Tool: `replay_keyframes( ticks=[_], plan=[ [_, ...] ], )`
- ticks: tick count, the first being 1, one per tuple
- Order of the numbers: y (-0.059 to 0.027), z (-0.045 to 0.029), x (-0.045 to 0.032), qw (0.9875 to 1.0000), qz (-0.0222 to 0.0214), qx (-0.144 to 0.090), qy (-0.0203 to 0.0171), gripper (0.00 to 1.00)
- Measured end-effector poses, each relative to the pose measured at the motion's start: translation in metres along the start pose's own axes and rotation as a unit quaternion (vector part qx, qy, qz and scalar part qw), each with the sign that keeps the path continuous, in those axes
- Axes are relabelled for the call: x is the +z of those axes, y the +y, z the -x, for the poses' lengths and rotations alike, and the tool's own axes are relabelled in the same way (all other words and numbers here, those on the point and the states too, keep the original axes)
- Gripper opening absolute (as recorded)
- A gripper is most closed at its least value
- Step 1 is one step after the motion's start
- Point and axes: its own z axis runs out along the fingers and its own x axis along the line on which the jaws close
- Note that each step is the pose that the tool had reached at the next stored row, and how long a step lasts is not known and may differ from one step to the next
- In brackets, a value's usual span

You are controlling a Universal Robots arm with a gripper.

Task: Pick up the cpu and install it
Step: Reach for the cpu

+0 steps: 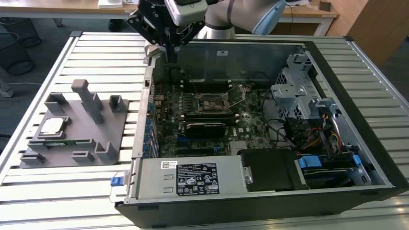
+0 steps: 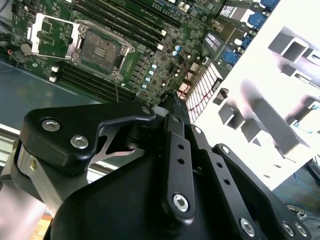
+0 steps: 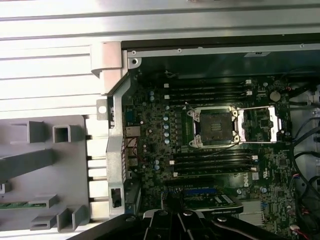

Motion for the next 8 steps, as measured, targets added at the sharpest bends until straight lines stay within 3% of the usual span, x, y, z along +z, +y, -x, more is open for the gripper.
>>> replay_keyframes(
  ticks=[8],
  plan=[
    [-0.0005, -0.0069, 0.0003, 1.0000, 0.0000, 0.000, 0.0000, 0.11]
  ],
)
